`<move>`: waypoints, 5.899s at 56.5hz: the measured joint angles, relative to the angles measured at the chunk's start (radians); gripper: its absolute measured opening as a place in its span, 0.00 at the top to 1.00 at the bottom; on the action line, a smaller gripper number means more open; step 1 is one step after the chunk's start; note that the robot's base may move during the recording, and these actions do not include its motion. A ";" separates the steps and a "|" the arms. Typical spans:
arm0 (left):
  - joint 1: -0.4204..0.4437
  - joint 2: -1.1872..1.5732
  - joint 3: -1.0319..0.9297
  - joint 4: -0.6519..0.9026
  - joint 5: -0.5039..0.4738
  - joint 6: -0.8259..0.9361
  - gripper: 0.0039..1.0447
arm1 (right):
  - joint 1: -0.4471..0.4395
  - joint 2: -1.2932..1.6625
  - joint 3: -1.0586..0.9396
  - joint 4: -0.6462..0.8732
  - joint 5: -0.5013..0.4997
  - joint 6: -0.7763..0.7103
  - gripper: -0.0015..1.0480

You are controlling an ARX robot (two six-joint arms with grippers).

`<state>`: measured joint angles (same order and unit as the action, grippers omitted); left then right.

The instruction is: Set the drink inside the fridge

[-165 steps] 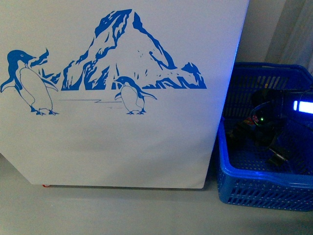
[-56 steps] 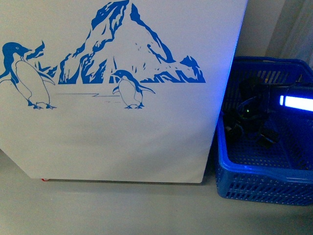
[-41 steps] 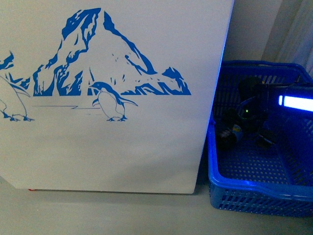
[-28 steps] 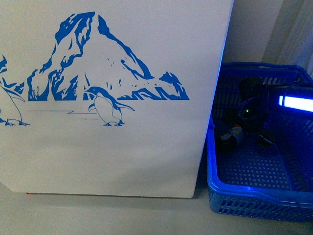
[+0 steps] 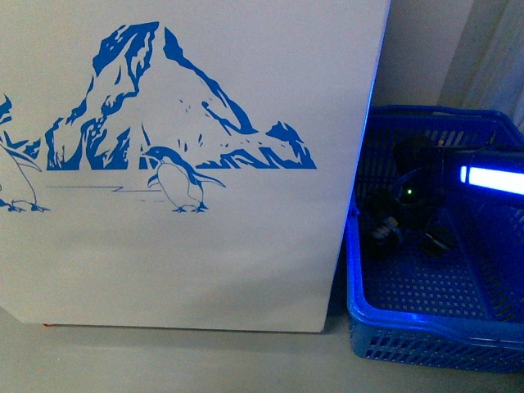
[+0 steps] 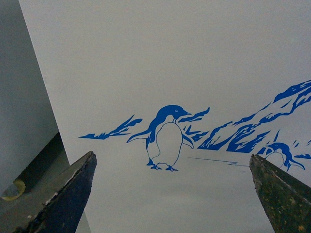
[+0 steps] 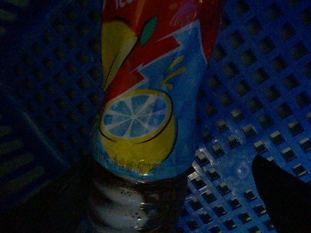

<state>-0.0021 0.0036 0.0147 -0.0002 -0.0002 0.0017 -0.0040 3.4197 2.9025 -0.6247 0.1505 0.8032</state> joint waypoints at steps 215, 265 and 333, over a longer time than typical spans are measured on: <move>0.000 0.000 0.000 0.000 0.000 0.000 0.08 | 0.382 -3.047 -2.432 0.536 0.339 -0.722 0.63; 0.000 0.000 0.000 0.000 0.000 0.000 0.08 | 0.382 -3.048 -2.435 0.535 0.340 -0.720 0.63; 0.396 0.909 0.238 0.649 0.855 0.207 0.08 | 0.383 -3.048 -2.435 0.535 0.339 -0.720 0.63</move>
<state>0.3935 0.9131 0.2531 0.6491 0.8551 0.2089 0.3786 0.3721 0.4679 -0.0898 0.4896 0.0830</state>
